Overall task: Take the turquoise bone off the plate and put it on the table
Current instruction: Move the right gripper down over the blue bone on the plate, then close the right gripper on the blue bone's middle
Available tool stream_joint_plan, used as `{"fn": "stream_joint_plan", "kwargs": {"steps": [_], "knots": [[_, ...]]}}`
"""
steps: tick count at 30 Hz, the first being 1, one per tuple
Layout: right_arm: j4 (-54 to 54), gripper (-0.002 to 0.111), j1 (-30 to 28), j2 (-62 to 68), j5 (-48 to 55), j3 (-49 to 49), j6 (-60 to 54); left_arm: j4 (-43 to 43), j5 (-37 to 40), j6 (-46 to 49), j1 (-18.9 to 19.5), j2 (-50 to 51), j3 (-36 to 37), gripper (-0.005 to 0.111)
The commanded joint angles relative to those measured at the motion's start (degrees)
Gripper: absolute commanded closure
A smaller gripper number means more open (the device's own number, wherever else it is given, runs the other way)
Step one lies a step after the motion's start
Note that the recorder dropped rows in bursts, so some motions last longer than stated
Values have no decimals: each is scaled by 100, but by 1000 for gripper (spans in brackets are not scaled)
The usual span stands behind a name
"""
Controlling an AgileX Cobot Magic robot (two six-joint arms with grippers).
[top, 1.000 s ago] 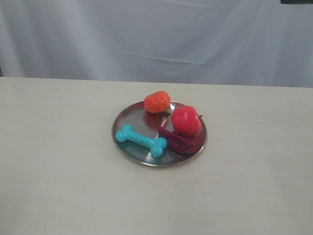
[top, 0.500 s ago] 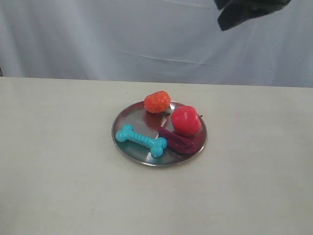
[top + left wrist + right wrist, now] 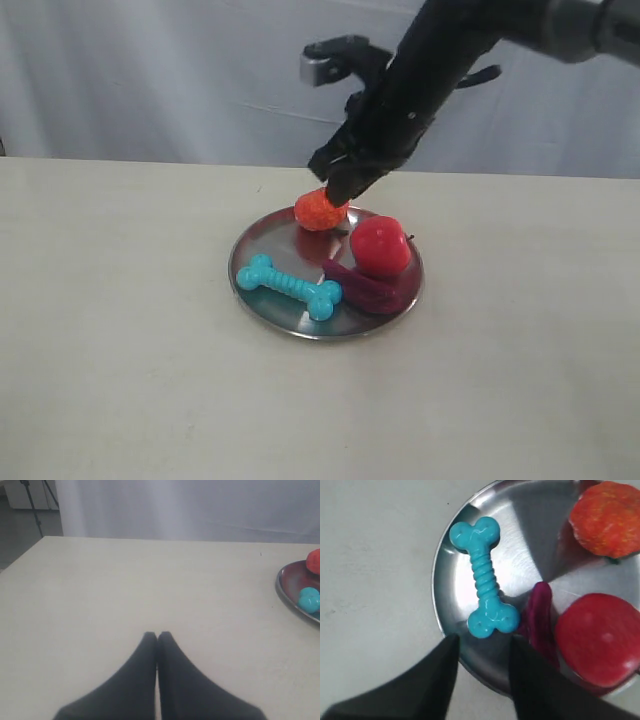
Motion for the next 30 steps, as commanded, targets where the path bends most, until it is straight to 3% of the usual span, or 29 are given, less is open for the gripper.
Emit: {"fn": "stream_joint_plan", "kwargs": {"steps": [1,10,30], "knots": [[-179,53,313,472,-273,-108,-237,-8,-31,-24,-44,-7,15,107],[-611,56,751,1087,-1122,-108,-237,-8,-31,-24,-44,-7,15,107],[-622,56,765,1725,-1817,-108,-314,-8,-31,-24,-44,-7,15,107]]}}
